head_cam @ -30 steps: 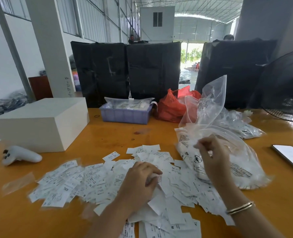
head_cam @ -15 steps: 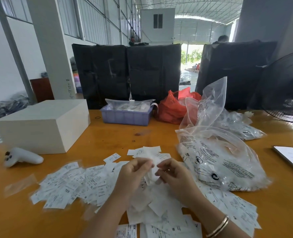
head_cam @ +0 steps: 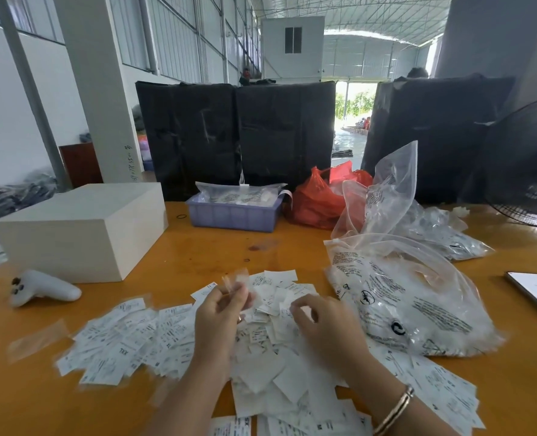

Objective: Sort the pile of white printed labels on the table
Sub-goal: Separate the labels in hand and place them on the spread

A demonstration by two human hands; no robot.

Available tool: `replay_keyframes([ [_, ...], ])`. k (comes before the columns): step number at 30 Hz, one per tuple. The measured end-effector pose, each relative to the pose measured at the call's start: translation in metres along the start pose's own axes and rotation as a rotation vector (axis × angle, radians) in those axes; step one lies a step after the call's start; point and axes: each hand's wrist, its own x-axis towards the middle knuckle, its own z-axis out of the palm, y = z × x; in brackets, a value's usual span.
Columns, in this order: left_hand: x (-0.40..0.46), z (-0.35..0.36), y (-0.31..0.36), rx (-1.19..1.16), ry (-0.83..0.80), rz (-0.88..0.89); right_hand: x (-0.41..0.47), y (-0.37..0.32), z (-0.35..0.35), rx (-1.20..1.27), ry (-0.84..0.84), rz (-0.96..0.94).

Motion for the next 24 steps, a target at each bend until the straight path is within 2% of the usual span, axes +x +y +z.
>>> replay_keyframes([
  [2,0.0,0.001,-0.001,0.038,0.006,0.033,0.001,-0.003,0.003,-0.113,-0.046,0.03],
  [8,0.001,0.002,-0.007,0.179,-0.036,0.123,0.013,-0.003,0.006,-0.141,-0.236,0.094],
  [15,0.0,0.005,-0.01,0.234,-0.095,0.158,0.022,0.003,0.003,-0.12,-0.374,0.126],
  [24,0.0,0.006,-0.011,0.236,-0.137,0.201,0.04,-0.002,0.0,-0.061,-0.393,0.107],
])
